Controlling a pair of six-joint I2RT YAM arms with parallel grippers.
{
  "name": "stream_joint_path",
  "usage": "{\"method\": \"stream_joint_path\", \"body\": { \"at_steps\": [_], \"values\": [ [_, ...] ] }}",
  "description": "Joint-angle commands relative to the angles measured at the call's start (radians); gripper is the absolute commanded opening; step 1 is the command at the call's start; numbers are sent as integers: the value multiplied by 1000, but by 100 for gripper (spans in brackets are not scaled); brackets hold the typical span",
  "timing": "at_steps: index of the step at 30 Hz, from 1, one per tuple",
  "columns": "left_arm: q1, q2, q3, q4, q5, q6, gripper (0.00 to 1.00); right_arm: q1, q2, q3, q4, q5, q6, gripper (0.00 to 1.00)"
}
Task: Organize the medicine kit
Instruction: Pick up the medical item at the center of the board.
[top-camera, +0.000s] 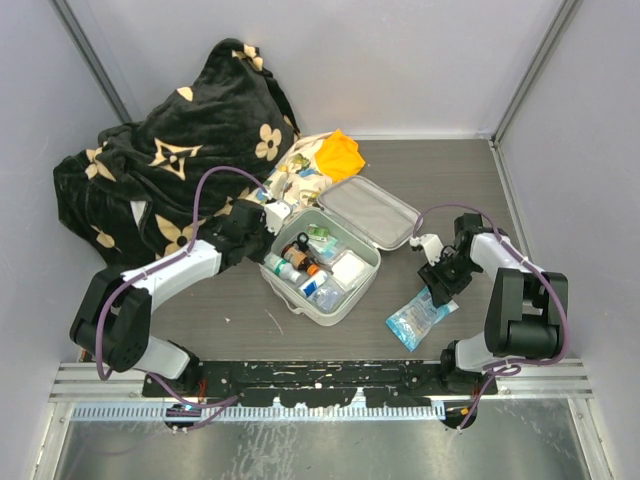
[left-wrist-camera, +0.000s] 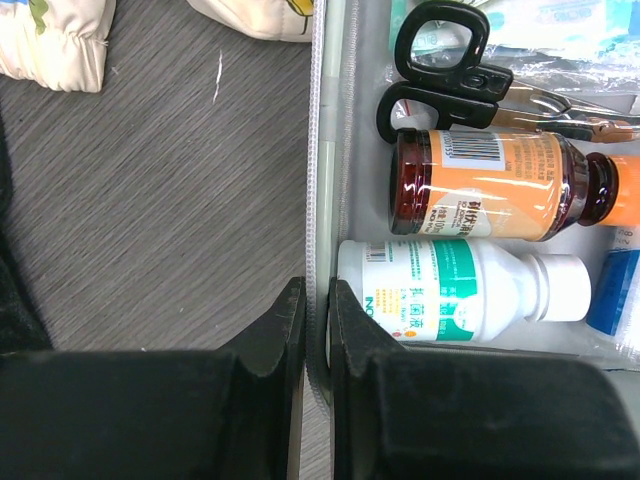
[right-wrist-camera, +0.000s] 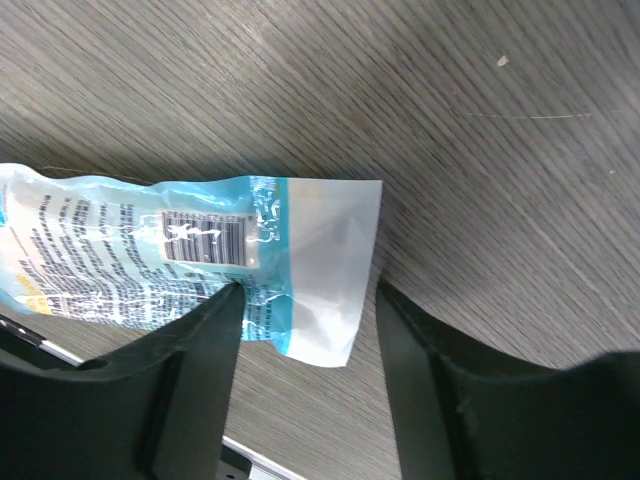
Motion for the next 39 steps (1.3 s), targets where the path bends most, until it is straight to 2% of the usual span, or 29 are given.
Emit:
{"method": "stream_joint_path", "body": {
  "at_steps": [1,5,10,23,28,33,35,39],
  "values": [
    [4,-51,2,-7,3,40,11,-20,28,-30,71,-34,-41,39],
    [4,-56,8,-9,-4,47,11,-25,1,-14,57,-70,-43,19],
    [4,-63,23,-18,6,62,16,-27,-42,8,34,-98,-45,1],
    [4,-87,157,-62,156,76,83,-25,-222,170,-217,-247,-98,1],
    [-15,-96,237,-64,368,13,91,-17,-292,264,-300,-344,-102,1],
    [-109,-42,346,-98,533,-41,93,23,-322,408,-354,-411,-65,1],
    [-145,-10,389,-102,595,-90,94,59,-332,454,-331,-421,-9,1],
    [-205,61,482,-100,692,-195,95,190,-359,486,-182,-375,161,1]
  ]
}}
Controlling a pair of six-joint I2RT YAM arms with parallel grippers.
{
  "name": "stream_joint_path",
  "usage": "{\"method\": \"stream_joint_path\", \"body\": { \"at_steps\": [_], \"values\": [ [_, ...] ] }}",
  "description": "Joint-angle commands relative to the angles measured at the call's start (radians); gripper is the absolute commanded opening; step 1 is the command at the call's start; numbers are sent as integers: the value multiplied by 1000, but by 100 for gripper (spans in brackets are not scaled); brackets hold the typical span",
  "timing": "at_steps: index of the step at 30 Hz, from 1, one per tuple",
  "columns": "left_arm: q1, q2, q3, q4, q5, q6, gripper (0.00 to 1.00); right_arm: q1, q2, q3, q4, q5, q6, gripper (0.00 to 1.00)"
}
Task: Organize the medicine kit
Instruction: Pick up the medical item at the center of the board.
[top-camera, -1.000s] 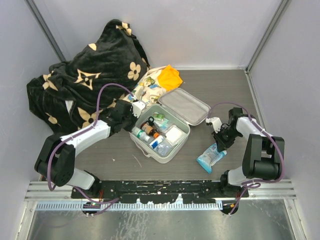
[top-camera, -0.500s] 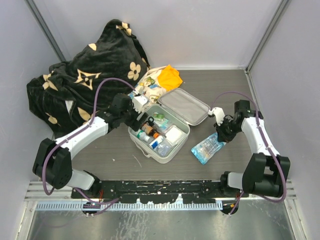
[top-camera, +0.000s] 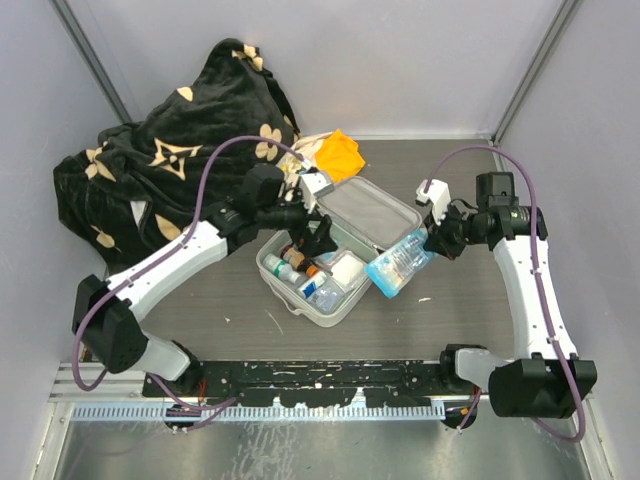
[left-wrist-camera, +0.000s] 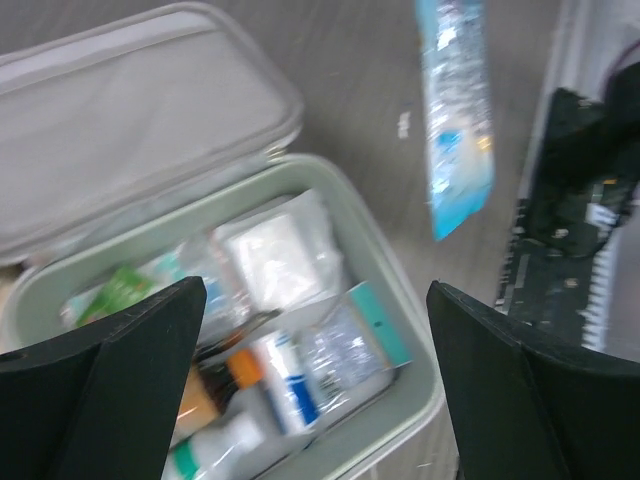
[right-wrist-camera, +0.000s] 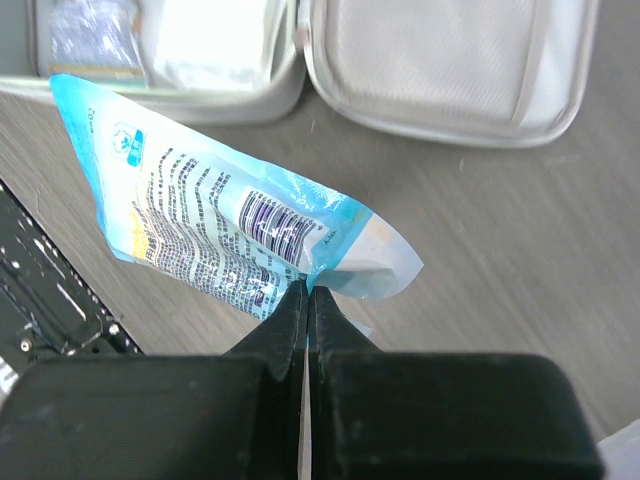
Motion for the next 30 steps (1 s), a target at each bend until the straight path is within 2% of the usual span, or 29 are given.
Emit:
{"method": "stream_joint_path", "body": {
  "at_steps": [1,4,7,17,19,21,23,24,28,30],
  "values": [
    [-54,75,111,-1,194,-153,95,121,-48,54,149,-4,208,1],
    [-71,132,152,24,243,-256,96,171,-45,66,237,11,306,1],
    [-72,168,156,64,270,-328,90,207,-27,77,276,9,360,1],
    [-65,215,129,123,295,-363,34,257,-29,27,354,-7,432,1],
    [-51,213,116,144,335,-361,21,257,-41,15,356,-13,439,5],
    [-22,204,96,172,376,-360,8,257,-55,7,354,-13,449,16],
    [5,185,72,205,421,-348,1,255,-71,1,349,-24,454,33],
    [16,173,60,216,438,-331,0,255,-79,-1,348,-35,458,47],
    [36,121,23,215,521,-223,0,253,-108,4,353,-103,483,89],
    [39,98,3,212,550,-176,0,253,-107,4,350,-148,483,99]
  ]
}}
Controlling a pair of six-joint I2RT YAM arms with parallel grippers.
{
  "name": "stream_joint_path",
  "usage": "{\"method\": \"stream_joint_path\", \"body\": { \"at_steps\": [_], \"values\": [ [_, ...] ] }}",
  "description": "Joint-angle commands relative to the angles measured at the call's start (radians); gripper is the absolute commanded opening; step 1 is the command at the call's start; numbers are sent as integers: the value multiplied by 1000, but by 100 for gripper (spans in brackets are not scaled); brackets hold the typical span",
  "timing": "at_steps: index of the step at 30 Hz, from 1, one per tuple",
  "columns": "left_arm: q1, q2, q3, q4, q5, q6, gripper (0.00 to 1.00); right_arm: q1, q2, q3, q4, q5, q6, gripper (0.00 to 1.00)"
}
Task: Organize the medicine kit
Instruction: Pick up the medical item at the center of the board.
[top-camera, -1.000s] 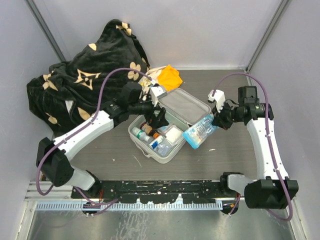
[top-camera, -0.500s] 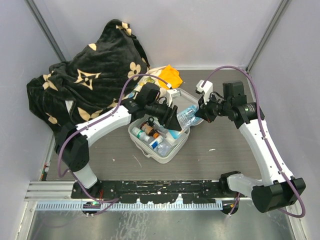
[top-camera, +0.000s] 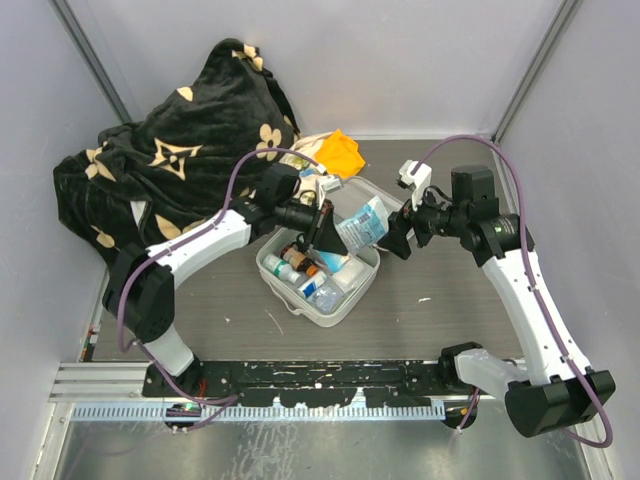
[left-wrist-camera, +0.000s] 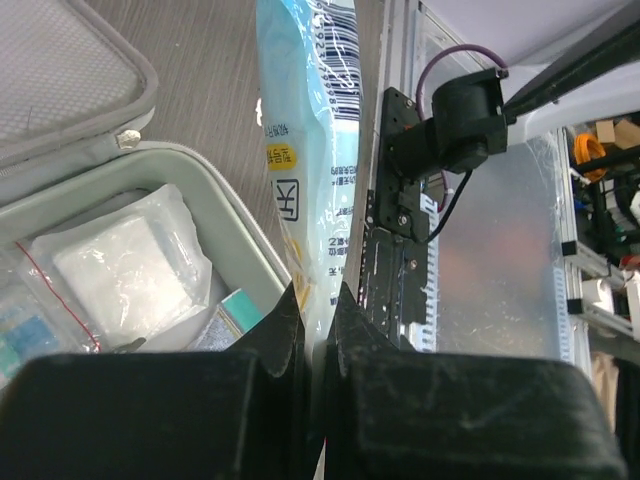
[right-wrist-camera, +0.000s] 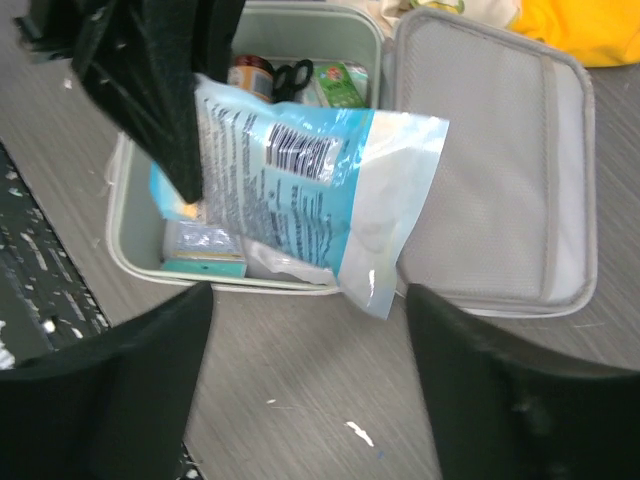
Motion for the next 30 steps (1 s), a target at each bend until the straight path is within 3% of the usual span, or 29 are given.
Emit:
{"method": "stream_joint_path", "body": {
  "at_steps": [1,8,10,19,25,30],
  "values": [
    [9,-120,-24,91,135,124,0,2,-27,9,24,-129,24,100],
    [9,-145,-50,123,206,135,0,0,26,1,16,-270,12,99],
    [9,-145,-49,127,217,135,0,0,47,2,16,-344,11,95],
    [10,-141,-63,132,207,150,0,-18,123,47,24,-527,46,50],
    [9,-129,-68,129,203,153,0,-44,135,41,53,-564,72,42],
    [10,-119,-67,128,200,153,0,-59,143,37,75,-572,92,29]
  ]
}}
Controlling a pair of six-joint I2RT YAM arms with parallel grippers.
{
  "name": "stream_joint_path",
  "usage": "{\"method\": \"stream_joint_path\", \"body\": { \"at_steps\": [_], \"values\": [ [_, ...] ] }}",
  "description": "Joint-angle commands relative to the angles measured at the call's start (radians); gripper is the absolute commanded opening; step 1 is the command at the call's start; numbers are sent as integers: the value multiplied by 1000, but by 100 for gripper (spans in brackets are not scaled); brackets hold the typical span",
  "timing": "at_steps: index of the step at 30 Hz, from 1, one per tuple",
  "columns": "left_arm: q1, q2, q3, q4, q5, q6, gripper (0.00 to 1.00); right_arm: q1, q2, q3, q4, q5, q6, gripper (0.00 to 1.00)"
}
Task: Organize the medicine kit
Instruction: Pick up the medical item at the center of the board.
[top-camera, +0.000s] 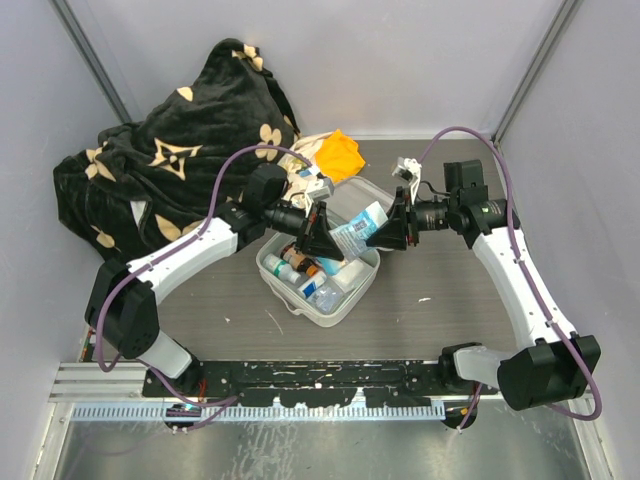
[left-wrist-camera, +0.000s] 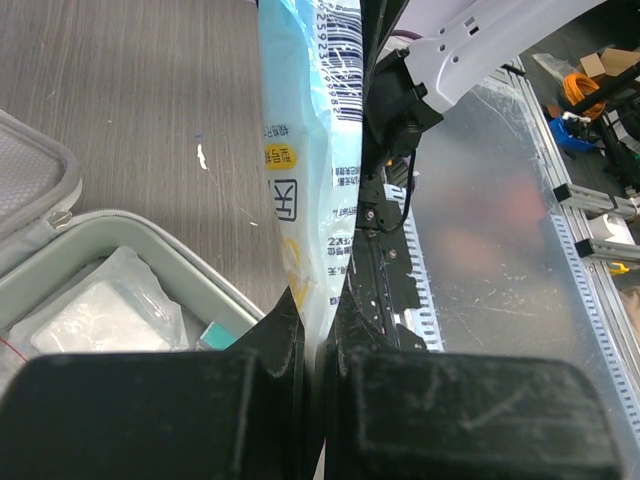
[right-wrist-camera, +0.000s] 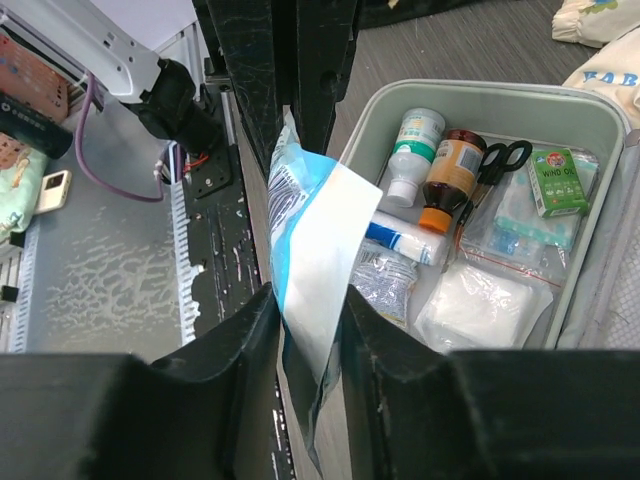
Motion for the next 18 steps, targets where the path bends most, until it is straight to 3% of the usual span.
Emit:
{"method": "stream_joint_path", "body": {
  "at_steps": [1,4,11,15,18],
  "values": [
    [0,-4,5,41,22,11,1,-18,6,35,58,-59,31,26],
    [0,-4,6,36,11,11,10,-28,9,30,73,-60,35,18],
    [21,-31,28,-46,-92,54,57,-95,6,-3,83,-68,3,10],
    [85,-60,29,-44,-155,45,81,-165,1,-38,66,-66,-45,7],
    [142,-67,43,-54,-220,29,94,-187,8,-51,16,-45,-103,6]
  ]
}}
